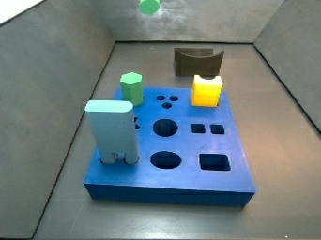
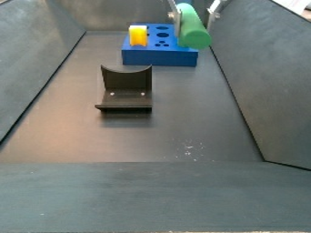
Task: Pick up the oval object. Move up. Place the oval object on the fixture. Regrasp the oval object. Move to above the board. Insert the oval object.
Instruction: Place the oval object on the fixture.
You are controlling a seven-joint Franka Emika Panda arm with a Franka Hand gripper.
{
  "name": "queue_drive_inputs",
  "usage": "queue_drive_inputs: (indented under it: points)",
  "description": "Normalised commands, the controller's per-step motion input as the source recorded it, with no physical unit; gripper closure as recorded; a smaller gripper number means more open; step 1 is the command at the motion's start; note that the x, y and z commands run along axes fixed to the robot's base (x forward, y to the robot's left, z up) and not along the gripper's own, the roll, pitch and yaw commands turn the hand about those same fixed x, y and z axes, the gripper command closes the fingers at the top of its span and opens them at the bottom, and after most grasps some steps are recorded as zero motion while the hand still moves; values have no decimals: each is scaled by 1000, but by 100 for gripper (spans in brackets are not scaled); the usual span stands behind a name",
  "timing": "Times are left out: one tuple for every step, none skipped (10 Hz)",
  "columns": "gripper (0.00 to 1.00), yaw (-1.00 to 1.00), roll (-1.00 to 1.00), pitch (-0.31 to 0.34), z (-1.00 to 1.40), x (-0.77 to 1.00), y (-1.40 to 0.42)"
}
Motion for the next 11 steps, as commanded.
queue_drive_inputs:
  points:
    - [100, -217, -67, -153, 217, 1000, 190]
    - [100, -144, -85, -67, 131, 1000, 151]
    - [100, -117, -92, -39, 102, 1000, 133]
    - [100, -83, -103, 3, 59, 909, 104]
    - [100, -69, -111, 30, 34, 789, 78]
    - [100, -59, -120, 59, 14, 634, 48]
    - [100, -54, -124, 75, 12, 525, 37]
    - [100, -49, -128, 92, 9, 414, 31]
    - [100, -44, -131, 107, 9, 308, 25]
    - [100, 62, -1000, 34, -262, 884, -901]
    - [100, 61, -1000, 34, -257, 822, -873]
